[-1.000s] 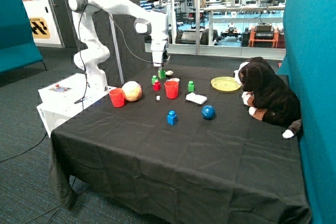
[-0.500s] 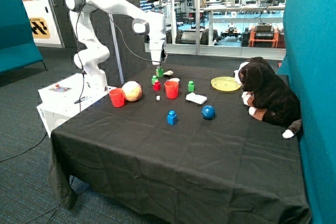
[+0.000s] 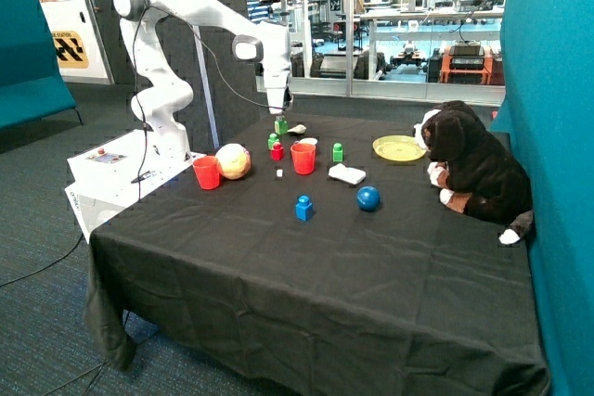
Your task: Stack green blocks
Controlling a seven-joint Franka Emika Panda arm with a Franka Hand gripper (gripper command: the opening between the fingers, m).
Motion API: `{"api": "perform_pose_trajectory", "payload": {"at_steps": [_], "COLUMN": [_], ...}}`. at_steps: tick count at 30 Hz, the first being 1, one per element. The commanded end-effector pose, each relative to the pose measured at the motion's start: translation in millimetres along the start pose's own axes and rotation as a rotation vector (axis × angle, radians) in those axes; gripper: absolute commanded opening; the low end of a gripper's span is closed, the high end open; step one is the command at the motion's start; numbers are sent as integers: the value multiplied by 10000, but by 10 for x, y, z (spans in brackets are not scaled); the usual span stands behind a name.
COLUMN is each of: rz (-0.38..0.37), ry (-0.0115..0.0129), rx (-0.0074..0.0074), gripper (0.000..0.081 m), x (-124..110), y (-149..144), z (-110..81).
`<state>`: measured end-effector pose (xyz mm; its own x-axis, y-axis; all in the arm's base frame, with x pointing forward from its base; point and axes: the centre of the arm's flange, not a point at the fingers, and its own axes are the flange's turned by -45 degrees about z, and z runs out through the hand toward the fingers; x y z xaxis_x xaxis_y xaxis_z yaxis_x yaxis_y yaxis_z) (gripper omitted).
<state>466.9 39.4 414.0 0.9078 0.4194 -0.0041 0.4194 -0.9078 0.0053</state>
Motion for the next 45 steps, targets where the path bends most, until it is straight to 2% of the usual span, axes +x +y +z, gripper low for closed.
{"api": "perform_pose_trajectory", "payload": {"at_steps": [1, 10, 15, 23, 31, 45], "rz": [-374, -791, -1281, -1825, -2166, -2531], "ry": [42, 43, 44, 45, 46, 47], "rx": [52, 52, 50, 49, 49, 48], "gripper": [0, 0, 0, 0, 0, 0], "x": [-32, -103, -168, -145, -108, -287], "y": [-190, -328, -477, -641, -758, -879], "z": [25, -7, -30, -44, -48, 34]}}
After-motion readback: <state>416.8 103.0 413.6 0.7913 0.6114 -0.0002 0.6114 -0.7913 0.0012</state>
